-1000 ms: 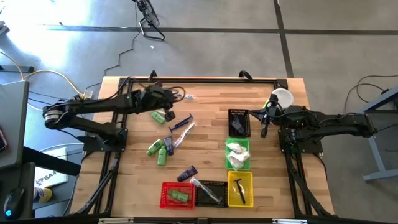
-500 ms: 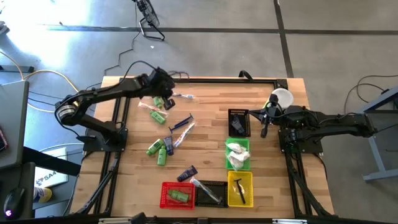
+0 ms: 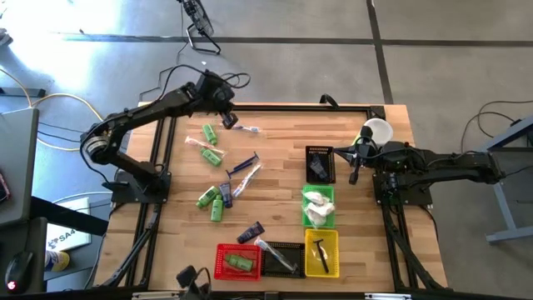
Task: Pick & Place Travel size toiletries
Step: Put the dark blue toothbrush into the bottom black bin
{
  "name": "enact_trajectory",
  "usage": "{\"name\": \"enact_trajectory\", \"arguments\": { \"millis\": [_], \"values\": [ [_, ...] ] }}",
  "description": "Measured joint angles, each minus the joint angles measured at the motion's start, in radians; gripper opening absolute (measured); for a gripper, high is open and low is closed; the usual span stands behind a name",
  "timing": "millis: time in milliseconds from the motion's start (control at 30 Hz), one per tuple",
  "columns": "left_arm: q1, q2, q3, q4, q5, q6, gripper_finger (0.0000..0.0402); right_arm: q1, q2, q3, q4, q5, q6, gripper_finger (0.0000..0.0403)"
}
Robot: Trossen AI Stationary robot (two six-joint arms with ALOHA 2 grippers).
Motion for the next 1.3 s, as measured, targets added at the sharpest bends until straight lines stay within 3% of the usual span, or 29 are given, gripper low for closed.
{"name": "enact_trajectory", "arguments": {
  "millis": [300, 600, 1033, 1167, 1300],
  "values": [
    [0.022, 0.124, 0.073, 0.041, 0.006, 0.028, 0.003, 0.0, 0.0, 0.0, 0.0, 0.0, -0.004, 0.0002],
    [0.032, 0.19, 0.126, -0.045, 0.007, 0.132, 0.0041, 0.0, 0.0, 0.0, 0.0, -0.004, -0.004, 0.0002],
    [0.032, 0.19, 0.126, -0.251, 0.017, 0.169, 0.021, 0.0, 0.0, 0.0, 0.0, -0.004, -0.005, 0.0002],
    [0.032, 0.19, 0.125, -0.285, 0.026, 0.169, 0.0239, 0.0, 0.0, 0.0, 0.0, -0.004, -0.007, 0.0002],
    [0.032, 0.189, 0.117, -0.307, 0.029, 0.21, 0.0243, 0.0, 0.0, 0.0, 0.0, -0.004, -0.007, 0.0002]
  ]
}}
